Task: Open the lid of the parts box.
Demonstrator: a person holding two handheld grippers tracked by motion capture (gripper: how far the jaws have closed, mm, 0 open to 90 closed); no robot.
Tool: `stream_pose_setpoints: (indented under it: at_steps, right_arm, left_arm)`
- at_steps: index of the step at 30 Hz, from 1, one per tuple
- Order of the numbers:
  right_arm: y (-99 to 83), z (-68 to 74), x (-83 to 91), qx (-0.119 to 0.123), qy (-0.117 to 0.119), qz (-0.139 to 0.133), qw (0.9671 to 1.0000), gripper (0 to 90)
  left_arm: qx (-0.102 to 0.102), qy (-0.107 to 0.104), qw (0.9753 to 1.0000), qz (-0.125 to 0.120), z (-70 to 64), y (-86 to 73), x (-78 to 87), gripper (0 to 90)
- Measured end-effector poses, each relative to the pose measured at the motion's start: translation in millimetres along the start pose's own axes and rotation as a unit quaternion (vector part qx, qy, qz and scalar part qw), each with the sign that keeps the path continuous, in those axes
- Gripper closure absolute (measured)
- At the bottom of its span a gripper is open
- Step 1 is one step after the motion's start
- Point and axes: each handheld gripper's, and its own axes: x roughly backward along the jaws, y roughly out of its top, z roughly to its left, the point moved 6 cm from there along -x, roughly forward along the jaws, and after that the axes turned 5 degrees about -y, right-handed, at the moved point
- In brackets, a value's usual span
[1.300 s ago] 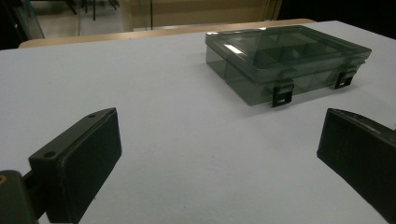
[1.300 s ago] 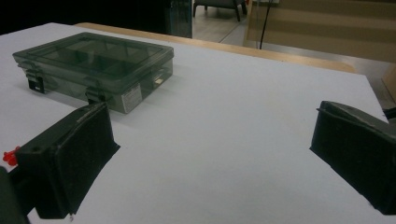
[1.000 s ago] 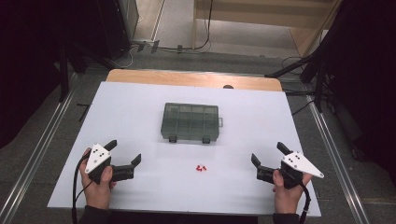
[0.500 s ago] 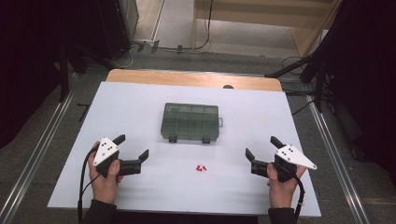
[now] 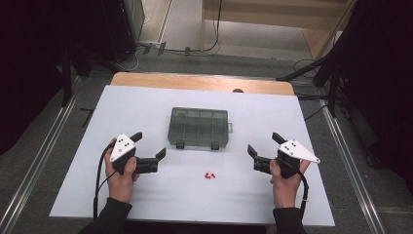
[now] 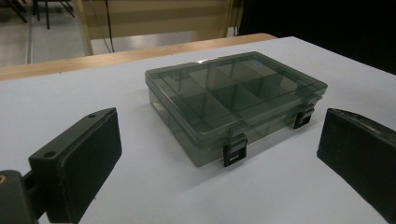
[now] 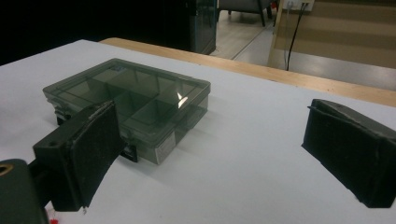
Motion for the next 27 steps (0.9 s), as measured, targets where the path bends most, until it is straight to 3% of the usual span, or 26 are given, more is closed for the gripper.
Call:
stream_pose_setpoints:
  at_steps: [7,8,9,15,16,17,18,19,20,21,22,25,27]
  right_arm:
    - [9.1,7.5,-11.9,0.01,0.009,-0.002,0.9999,8.3]
    - [9.6,8.1,-14.6,-0.007,0.018,-0.004,0.9998,12.5]
    - [9.6,8.1,-14.6,-0.007,0.018,-0.004,0.9998,12.5]
    - [2.4,14.1,-27.7,0.003,0.008,0.024,0.9997,20.2]
    - [2.6,15.3,-28.2,0.002,0.006,0.024,0.9997,25.0]
    - [4.1,17.9,-26.9,-0.003,0.009,0.015,0.9998,38.4]
    - [4.1,17.9,-26.9,-0.003,0.009,0.015,0.9998,38.4]
    - [4.4,20.0,-25.5,-0.006,0.015,0.012,0.9998,45.4]
    - [3.5,22.1,-25.1,0.004,0.018,0.016,0.9997,58.0]
    - [3.5,22.1,-25.1,0.004,0.018,0.016,0.9997,58.0]
    - [1.8,22.5,-25.6,0.006,0.034,0.024,0.9991,68.7]
    - [0.3,23.6,-27.9,0.003,0.055,0.034,0.9979,81.1]
    - [-0.5,24.9,-29.9,0.007,0.059,0.039,0.9975,83.9]
  left_arm:
    - [0.0,-0.017,0.9998,0.009,-1.7,-1.3,-12.4,0.0]
    - [0.004,-0.018,0.9998,0.012,-2.4,-2.7,-14.0,0.0]
    - [0.004,-0.019,0.9997,0.018,-2.7,-4.4,-15.2,0.0]
    - [0.014,-0.034,0.9987,0.036,-7.3,-4.2,-23.2,0.0]
    - [0.018,-0.027,0.9988,0.038,-7.9,-3.5,-23.9,2.9]
    - [0.019,-0.022,0.9989,0.037,-8.4,-2.9,-24.9,12.5]
    - [0.018,-0.022,0.9988,0.038,-9.2,-2.8,-25.7,12.5]
    - [0.018,-0.025,0.9987,0.041,-9.7,-3.1,-27.5,14.3]
    - [0.02,-0.024,0.9984,0.047,-10.1,-4.6,-30.5,26.0]
    - [0.02,-0.024,0.9984,0.047,-10.1,-4.6,-30.5,32.7]
    - [0.021,-0.023,0.9982,0.051,-9.8,-5.5,-32.6,38.1]
    - [0.03,-0.024,0.9971,0.066,-5.3,-7.7,-38.3,58.5]
    - [0.038,-0.029,0.9966,0.067,-4.1,-7.9,-39.5,69.2]
